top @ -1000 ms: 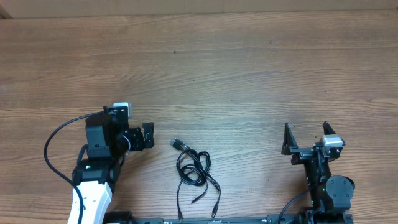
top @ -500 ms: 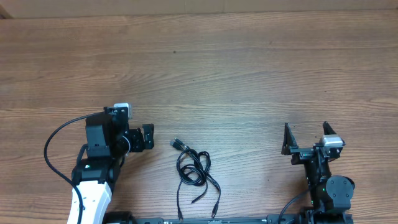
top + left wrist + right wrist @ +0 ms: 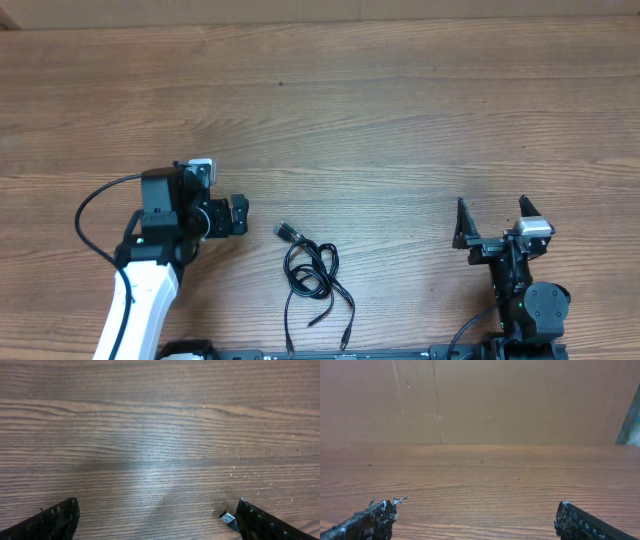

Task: Untangle cables
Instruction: 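Move the left gripper forward and right toward the black cable bundle, then lower the left gripper over the cable bundle near the plugs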

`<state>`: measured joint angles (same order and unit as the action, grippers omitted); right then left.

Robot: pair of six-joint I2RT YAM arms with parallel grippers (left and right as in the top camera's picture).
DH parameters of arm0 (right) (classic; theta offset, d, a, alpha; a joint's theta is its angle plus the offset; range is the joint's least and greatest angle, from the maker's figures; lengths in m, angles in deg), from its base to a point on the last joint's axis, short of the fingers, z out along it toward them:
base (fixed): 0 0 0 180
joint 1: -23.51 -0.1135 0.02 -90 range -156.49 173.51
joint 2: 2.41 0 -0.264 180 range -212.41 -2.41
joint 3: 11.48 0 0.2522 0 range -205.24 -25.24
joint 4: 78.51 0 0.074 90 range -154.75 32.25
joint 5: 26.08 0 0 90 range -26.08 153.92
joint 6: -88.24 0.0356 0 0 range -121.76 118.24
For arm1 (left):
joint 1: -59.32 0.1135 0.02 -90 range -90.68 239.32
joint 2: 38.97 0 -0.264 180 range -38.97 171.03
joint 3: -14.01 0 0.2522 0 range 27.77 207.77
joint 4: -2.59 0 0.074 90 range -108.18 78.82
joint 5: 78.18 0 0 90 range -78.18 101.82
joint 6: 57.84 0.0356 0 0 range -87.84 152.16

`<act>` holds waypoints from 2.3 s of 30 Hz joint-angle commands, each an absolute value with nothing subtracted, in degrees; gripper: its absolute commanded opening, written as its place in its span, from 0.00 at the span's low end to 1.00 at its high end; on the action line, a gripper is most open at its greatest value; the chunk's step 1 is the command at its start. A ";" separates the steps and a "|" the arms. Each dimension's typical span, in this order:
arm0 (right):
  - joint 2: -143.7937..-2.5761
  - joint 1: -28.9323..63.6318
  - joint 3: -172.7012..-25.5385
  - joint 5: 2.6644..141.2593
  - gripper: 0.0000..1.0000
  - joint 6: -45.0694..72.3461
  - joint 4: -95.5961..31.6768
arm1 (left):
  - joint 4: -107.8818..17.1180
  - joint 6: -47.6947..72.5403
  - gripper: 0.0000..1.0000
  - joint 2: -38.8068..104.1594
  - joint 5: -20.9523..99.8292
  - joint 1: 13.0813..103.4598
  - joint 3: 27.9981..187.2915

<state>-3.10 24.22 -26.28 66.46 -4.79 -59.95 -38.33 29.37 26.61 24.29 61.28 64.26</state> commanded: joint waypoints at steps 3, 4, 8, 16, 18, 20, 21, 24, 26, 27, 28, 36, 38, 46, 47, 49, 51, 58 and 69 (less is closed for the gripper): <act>-2.66 24.44 -25.71 65.92 1.00 -4.79 -60.10 | -39.64 31.41 1.00 29.74 25.34 58.61 67.78; -2.64 24.44 -25.71 65.92 1.00 -4.79 -60.10 | -40.19 32.48 1.00 30.50 25.08 57.56 68.50; -2.64 24.44 -25.71 65.92 1.00 -4.79 -60.08 | -40.43 32.65 1.00 31.44 23.64 55.72 68.87; -2.64 24.44 -25.71 65.92 1.00 -4.79 -60.08 | -39.82 37.33 1.00 31.53 25.41 51.88 68.94; -2.64 24.44 -25.71 65.92 1.00 -4.79 -60.08 | -39.49 37.33 1.00 31.53 25.41 51.09 68.94; -2.64 24.44 -25.71 65.92 1.00 -4.79 -60.10 | -39.23 37.26 1.00 31.53 25.82 50.89 68.94; -2.64 24.44 -25.71 65.92 1.00 -4.79 -60.10 | -39.01 37.31 1.00 31.53 26.52 50.89 68.94; -2.64 24.44 -25.71 65.92 1.00 -4.79 -60.08 | -37.94 37.29 1.00 31.53 29.08 50.89 68.94; -2.64 24.44 -25.71 65.92 1.00 -4.79 -60.08 | -37.83 37.29 1.00 31.53 29.84 50.89 68.94; -2.64 24.44 -25.71 65.92 1.00 -4.79 -60.08 | -37.79 37.29 1.00 31.53 29.87 50.89 68.94; -2.64 24.44 -25.71 65.92 1.00 -4.79 -60.10 | -37.72 37.29 0.99 31.53 29.87 50.89 68.94; -2.64 24.44 -25.71 65.92 1.00 -4.79 -60.08 | -36.45 37.26 1.00 31.53 29.87 50.89 68.91; -2.64 24.44 -25.71 65.92 1.00 -4.79 -60.10 | -36.28 37.26 1.00 31.53 29.87 50.89 68.94; -2.64 24.44 -25.71 65.92 1.00 -4.79 -60.10 | -36.23 37.00 1.00 31.53 29.87 50.89 68.91; -2.64 24.44 -25.71 65.92 1.00 -4.79 -60.10 | -36.26 36.56 1.00 31.53 29.87 50.89 68.91; -2.64 24.44 -25.71 65.92 1.00 -4.79 -60.10 | -36.23 35.32 1.00 31.53 29.91 50.89 68.94; -2.64 24.44 -25.71 65.92 1.00 -4.79 -60.08 | -36.30 35.14 1.00 31.53 29.91 50.89 68.94; -2.64 24.44 -25.71 65.92 1.00 -4.79 -60.08 | -39.88 45.46 1.00 31.53 37.82 50.87 68.91; -2.64 24.44 -25.71 65.92 1.00 -4.79 -60.08 | -43.12 50.49 1.00 31.53 39.79 50.87 68.91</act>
